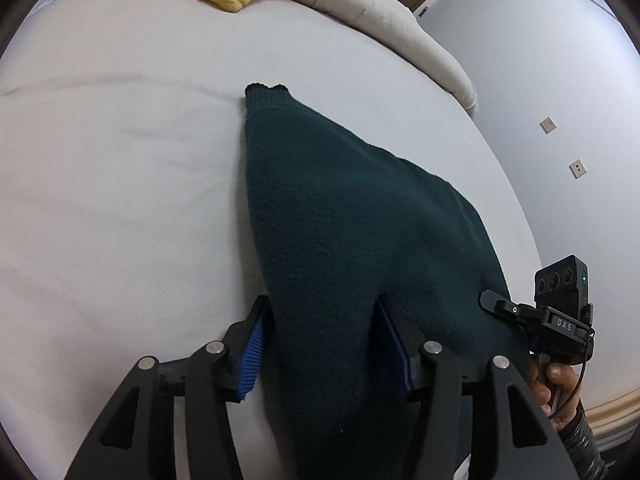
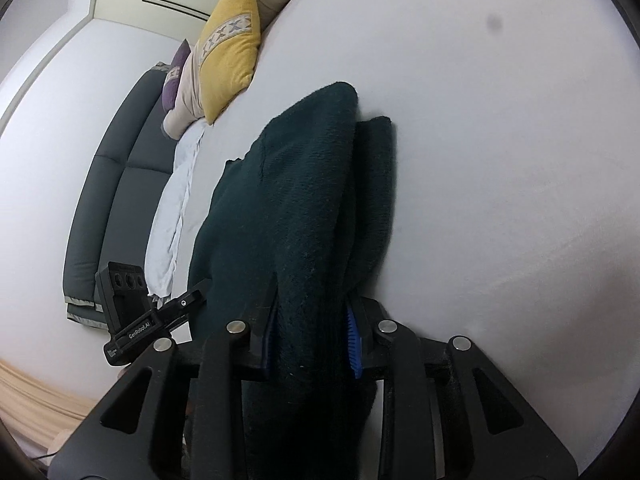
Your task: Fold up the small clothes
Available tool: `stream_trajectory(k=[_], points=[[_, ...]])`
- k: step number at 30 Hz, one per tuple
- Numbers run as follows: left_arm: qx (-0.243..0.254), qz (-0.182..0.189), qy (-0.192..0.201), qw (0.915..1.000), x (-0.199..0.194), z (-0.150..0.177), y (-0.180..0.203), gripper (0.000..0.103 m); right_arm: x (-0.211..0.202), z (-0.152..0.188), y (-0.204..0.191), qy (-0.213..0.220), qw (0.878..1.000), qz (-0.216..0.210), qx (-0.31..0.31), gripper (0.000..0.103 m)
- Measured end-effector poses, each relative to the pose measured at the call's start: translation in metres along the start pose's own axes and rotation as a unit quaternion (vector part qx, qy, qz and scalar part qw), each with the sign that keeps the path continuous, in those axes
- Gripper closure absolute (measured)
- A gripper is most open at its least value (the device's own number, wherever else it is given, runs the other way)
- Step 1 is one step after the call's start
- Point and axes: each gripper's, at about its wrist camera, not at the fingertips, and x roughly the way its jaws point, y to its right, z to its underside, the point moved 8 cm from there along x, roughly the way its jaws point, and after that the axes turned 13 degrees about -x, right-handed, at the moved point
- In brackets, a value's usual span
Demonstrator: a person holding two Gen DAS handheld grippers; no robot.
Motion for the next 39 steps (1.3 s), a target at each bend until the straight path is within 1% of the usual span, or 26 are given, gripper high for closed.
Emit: stream_trajectory(k=[4,6,7,8,9,10,12,14,15,16,17,18,19,21,22,24,25,28,29,31,32,33,34,35,38,39], points=[[-0.011,-0.002,0.016,0.9998,-0.011,0.008,-0.006,0.041,-0.012,-0.015,-0.001,0.017,1.000,0.022,0.005,0.069],[0.001,-0.020,0.038,0.9991,-0.022,0.012,-0.004,0.041,-0.033,-0.016,0.003,0.034,0.998,0.058,0.005,0.063],[0.013,-0.037,0.057,0.9976,-0.031,0.012,-0.001,0.042,-0.043,-0.016,0.004,0.041,0.996,0.081,0.002,0.063],[0.026,-0.056,0.079,0.9950,-0.041,0.014,0.002,0.042,-0.057,-0.015,0.006,0.050,0.992,0.115,-0.002,0.063],[0.035,-0.070,0.100,0.9920,-0.050,0.016,0.005,0.042,-0.066,-0.014,0.006,0.056,0.989,0.135,-0.005,0.063],[0.042,-0.078,0.123,0.9885,-0.063,0.019,0.010,0.039,-0.077,-0.013,0.004,0.063,0.986,0.151,-0.008,0.063],[0.049,-0.082,0.163,0.9820,-0.084,0.023,0.018,0.030,-0.092,-0.012,-0.006,0.077,0.983,0.166,-0.019,0.063],[0.066,-0.094,0.215,0.9698,-0.111,0.026,0.027,0.014,-0.107,-0.013,-0.025,0.098,0.975,0.193,-0.050,0.063],[0.084,-0.108,0.250,0.9585,-0.128,0.029,0.037,0.010,-0.113,-0.014,-0.035,0.106,0.971,0.205,-0.068,0.063],[0.096,-0.115,0.271,0.9508,-0.141,0.027,0.041,0.003,-0.119,-0.017,-0.047,0.114,0.965,0.219,-0.087,0.062],[0.112,-0.126,0.303,0.9380,-0.158,0.030,0.050,0.000,-0.125,-0.019,-0.061,0.125,0.957,0.236,-0.112,0.061],[0.122,-0.133,0.323,0.9289,-0.168,0.031,0.058,0.000,-0.133,-0.020,-0.078,0.139,0.946,0.255,-0.141,0.054],[0.137,-0.142,0.348,0.9165,-0.180,0.034,0.069,0.000,-0.138,-0.023,-0.092,0.150,0.939,0.267,-0.158,0.049],[0.153,-0.160,0.379,0.8986,-0.199,0.038,0.082,0.000,-0.154,-0.029,-0.127,0.190,0.915,0.293,-0.201,0.029],[0.158,-0.167,0.393,0.8901,-0.209,0.041,0.088,0.000,-0.159,-0.030,-0.139,0.208,0.905,0.300,-0.217,0.025],[0.166,-0.171,0.414,0.8785,-0.227,0.045,0.097,0.000,-0.173,-0.031,-0.167,0.244,0.883,0.313,-0.250,0.006],[0.172,-0.170,0.426,0.8715,-0.237,0.048,0.105,0.000,-0.177,-0.032,-0.181,0.254,0.875,0.320,-0.259,0.002],[0.187,-0.164,0.454,0.8555,-0.260,0.053,0.121,0.000,-0.197,-0.030,-0.214,0.299,0.844,0.344,-0.282,0.000],[0.186,-0.162,0.460,0.8530,-0.267,0.055,0.124,0.000,-0.204,-0.028,-0.223,0.308,0.838,0.345,-0.289,0.000],[0.171,-0.167,0.479,0.8443,-0.279,0.056,0.127,0.000,-0.211,-0.028,-0.236,0.315,0.832,0.344,-0.300,0.000],[0.164,-0.164,0.481,0.8455,-0.283,0.056,0.127,0.000,-0.218,-0.027,-0.245,0.320,0.829,0.343,-0.303,0.000],[0.161,-0.157,0.476,0.8504,-0.285,0.056,0.128,0.000,-0.222,-0.027,-0.250,0.327,0.827,0.342,-0.303,0.000],[0.157,-0.150,0.465,0.8583,-0.284,0.056,0.128,0.000,-0.228,-0.025,-0.259,0.334,0.825,0.342,-0.301,0.000],[0.153,-0.151,0.455,0.8640,-0.284,0.056,0.127,0.000,-0.234,-0.024,-0.266,0.342,0.823,0.340,-0.299,0.000],[0.150,-0.168,0.441,0.8691,-0.276,0.056,0.121,0.000,-0.243,-0.017,-0.278,0.343,0.831,0.323,-0.296,0.000],[0.147,-0.170,0.430,0.8742,-0.271,0.056,0.119,0.000,-0.244,-0.014,-0.281,0.340,0.833,0.320,-0.296,0.000]])
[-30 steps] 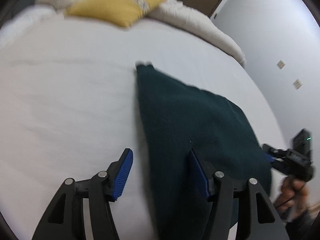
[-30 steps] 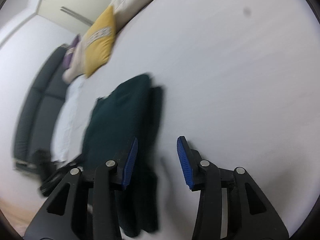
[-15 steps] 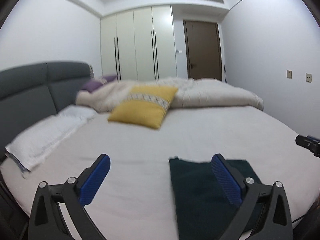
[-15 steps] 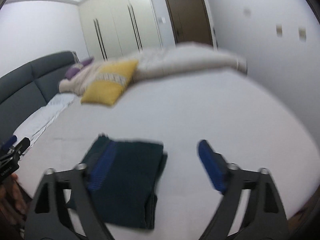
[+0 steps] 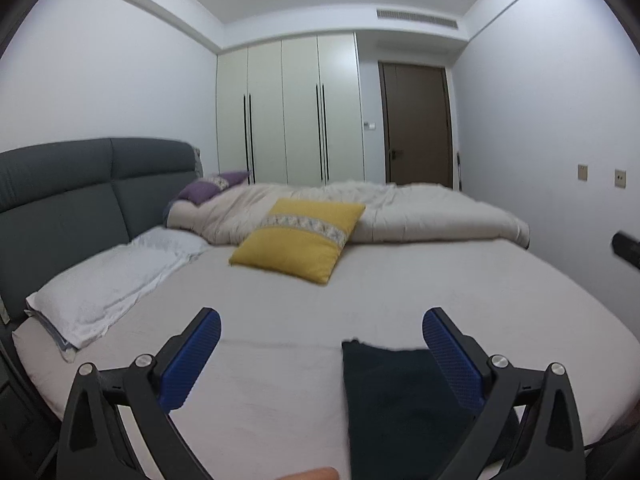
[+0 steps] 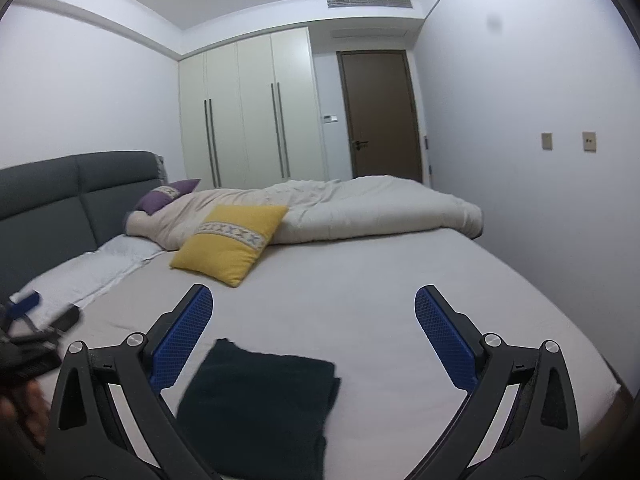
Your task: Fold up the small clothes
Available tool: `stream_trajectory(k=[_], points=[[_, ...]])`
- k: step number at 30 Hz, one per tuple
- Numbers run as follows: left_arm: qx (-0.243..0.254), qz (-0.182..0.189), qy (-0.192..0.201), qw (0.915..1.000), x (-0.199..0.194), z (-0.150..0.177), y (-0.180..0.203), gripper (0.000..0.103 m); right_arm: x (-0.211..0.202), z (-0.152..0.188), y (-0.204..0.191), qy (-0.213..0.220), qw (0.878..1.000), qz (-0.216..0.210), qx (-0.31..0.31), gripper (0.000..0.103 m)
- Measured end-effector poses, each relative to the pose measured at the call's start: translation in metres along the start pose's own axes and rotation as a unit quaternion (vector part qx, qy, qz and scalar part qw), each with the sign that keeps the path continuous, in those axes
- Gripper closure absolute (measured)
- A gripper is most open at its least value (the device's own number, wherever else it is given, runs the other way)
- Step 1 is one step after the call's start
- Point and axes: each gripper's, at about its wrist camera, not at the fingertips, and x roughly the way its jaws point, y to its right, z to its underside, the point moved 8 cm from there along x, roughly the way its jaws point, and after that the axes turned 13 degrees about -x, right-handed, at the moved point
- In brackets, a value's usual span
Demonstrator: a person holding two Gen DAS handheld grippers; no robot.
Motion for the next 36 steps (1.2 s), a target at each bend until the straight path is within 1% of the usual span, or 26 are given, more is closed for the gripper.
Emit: stream_trajectory(k=[2,3,5,7,8,11,14,19,23,28,32,36], points=[[-0.006,0.000,-0.034,0.9994,0.005,0.012,0.002,0.000,-0.005,0.001,-0.006,-0.010,1.000,-0.009,-0.002,0.000],[-0.006,0.001,-0.045,0.9990,0.008,0.017,0.004,0.000,-0.005,0.004,-0.009,-0.017,1.000,-0.012,-0.004,0.000],[0.001,-0.010,-0.060,0.9981,0.014,0.031,0.007,0.000,0.001,0.014,-0.014,-0.043,0.999,-0.014,-0.011,0.000],[0.020,-0.027,-0.088,0.9956,0.024,0.050,0.010,0.000,0.014,0.030,-0.015,-0.088,0.996,-0.002,-0.013,0.000],[0.022,-0.029,-0.102,0.9941,0.029,0.059,0.011,0.000,0.020,0.038,-0.013,-0.111,0.994,0.004,-0.010,0.000],[0.011,-0.022,-0.147,0.9888,0.040,0.087,0.011,0.000,0.039,0.072,-0.004,-0.187,0.982,0.014,0.024,0.000],[0.005,-0.024,-0.174,0.9845,0.048,0.108,0.009,0.000,0.053,0.105,-0.001,-0.233,0.971,0.017,0.043,0.000],[0.004,-0.029,-0.200,0.9793,0.058,0.134,0.005,0.000,0.064,0.144,-0.012,-0.254,0.967,0.021,0.026,0.000],[0.004,-0.024,-0.212,0.9770,0.061,0.145,0.004,0.000,0.083,0.171,-0.030,-0.253,0.967,0.003,0.007,0.000],[0.005,-0.022,-0.219,0.9754,0.066,0.153,0.000,0.000,0.090,0.193,-0.045,-0.266,0.964,-0.001,-0.026,0.000],[-0.001,-0.023,-0.224,0.9743,0.068,0.157,-0.004,0.000,0.093,0.208,-0.048,-0.281,0.959,-0.002,-0.027,0.000],[-0.004,-0.022,-0.229,0.9732,0.072,0.160,-0.007,0.000,0.095,0.208,-0.048,-0.282,0.959,-0.002,-0.028,0.000]])
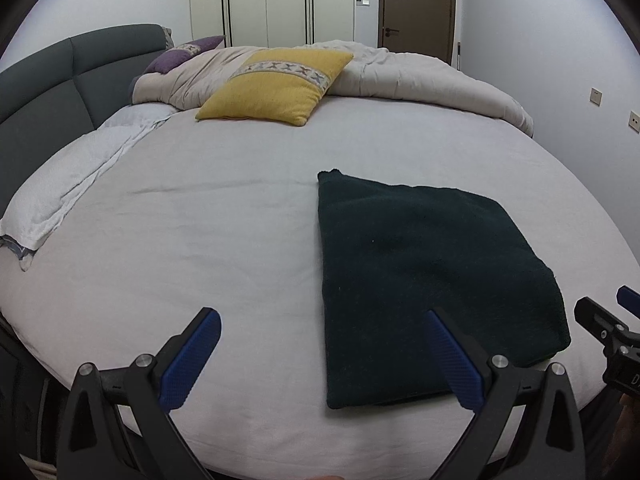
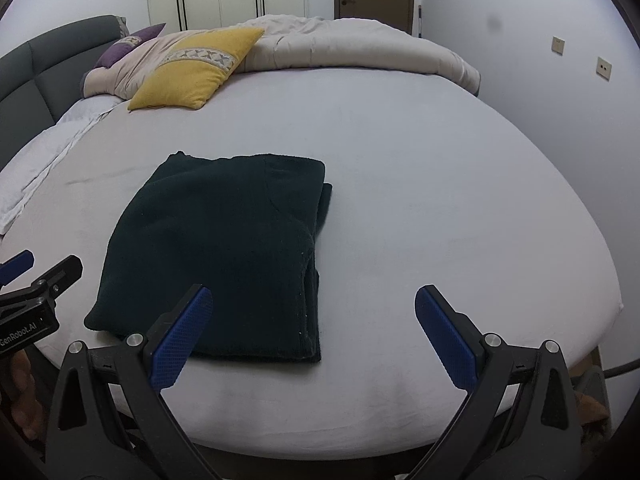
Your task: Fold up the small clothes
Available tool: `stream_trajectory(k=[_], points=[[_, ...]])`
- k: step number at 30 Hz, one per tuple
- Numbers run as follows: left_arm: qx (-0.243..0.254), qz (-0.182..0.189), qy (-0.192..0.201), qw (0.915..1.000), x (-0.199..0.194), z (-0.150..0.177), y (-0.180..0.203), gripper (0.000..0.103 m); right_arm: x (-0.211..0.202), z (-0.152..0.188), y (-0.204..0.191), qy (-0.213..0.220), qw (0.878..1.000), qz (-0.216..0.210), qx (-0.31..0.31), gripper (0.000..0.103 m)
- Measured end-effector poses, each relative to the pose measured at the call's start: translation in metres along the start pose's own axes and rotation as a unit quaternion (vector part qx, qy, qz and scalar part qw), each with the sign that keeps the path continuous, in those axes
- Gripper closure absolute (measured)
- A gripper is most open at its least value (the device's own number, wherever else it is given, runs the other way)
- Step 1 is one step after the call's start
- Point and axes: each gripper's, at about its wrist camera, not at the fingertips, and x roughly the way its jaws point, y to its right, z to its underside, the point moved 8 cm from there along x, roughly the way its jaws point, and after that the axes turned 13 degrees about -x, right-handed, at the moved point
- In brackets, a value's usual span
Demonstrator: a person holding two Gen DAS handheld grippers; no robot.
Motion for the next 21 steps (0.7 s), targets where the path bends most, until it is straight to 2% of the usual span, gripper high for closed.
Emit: stream_trajectory(k=[21], points=[[-0.003,0.002,-0.007,1.0000,0.0053,0.0043,-0.0036,0.000,-0.0021,-0.0009,-0.0097,-0.007,1.000,-0.004,0.000,0.000]])
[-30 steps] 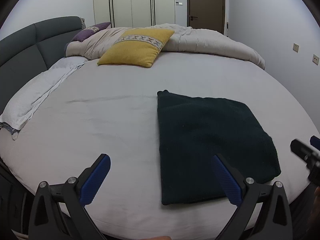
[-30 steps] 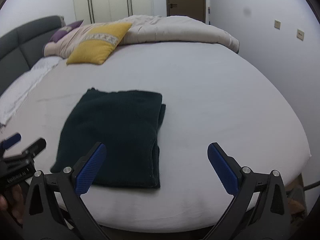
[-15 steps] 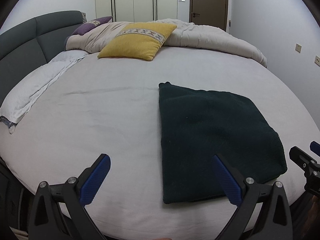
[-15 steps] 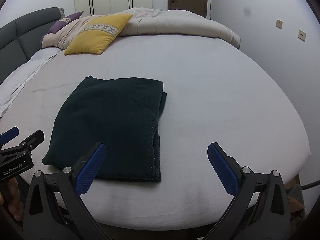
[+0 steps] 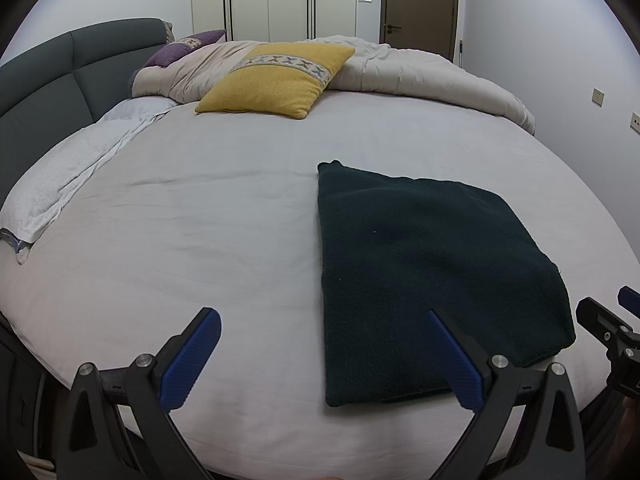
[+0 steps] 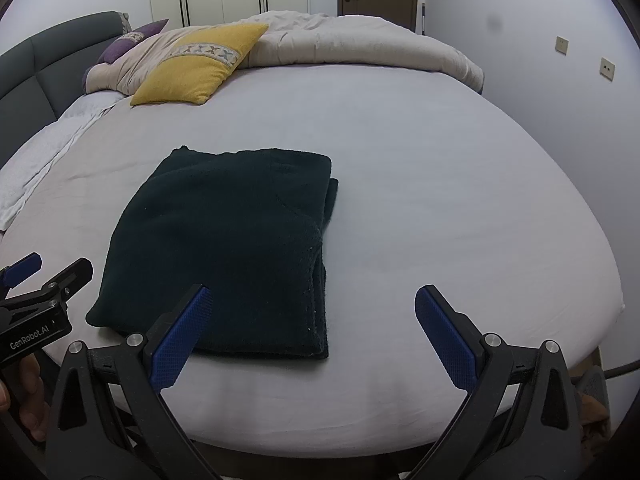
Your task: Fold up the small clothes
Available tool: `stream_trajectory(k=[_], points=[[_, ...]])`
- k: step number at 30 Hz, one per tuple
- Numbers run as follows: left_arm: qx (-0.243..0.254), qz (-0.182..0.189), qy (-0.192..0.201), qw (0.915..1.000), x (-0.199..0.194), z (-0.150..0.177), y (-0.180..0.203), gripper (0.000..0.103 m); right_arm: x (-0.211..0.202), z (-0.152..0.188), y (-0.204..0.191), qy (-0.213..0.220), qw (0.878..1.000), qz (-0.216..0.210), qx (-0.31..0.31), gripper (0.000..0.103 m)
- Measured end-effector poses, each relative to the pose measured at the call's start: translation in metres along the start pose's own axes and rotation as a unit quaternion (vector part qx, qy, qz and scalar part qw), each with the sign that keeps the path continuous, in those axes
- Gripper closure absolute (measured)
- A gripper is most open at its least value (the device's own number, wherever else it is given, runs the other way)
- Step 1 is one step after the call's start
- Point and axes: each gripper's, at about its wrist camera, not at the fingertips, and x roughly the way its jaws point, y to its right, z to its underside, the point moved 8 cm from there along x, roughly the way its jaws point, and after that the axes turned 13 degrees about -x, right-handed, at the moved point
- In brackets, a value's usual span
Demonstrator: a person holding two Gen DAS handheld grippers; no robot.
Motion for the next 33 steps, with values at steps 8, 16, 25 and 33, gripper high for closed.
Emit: stream_trajectory(k=[8,16,25,33], points=[[0.000,0.000,0.000,1.0000,0.0002,0.0000,-0.0004,0.000,0.0007,0.0010,-0.0026,-0.001,1.000,0.000,0.001,0.000],[0.000,-0.001,-0.001,1.0000,0.0000,0.0006,-0.0008,0.000,0.0026,0.0024,-0.0028,-0.003,1.000,0.000,0.001,0.000],[-0.001,-0.001,-0.002,1.0000,0.0003,0.0019,-0.0019,0.000,0.0038,0.0032,-0.0040,-0.004,1.000,-0.001,0.002,0.000],[-0.002,-0.001,-0.002,1.0000,0.0005,0.0033,-0.0029,0.000,0.0053,0.0053,-0.0051,-0.005,1.000,-0.002,0.001,0.000]])
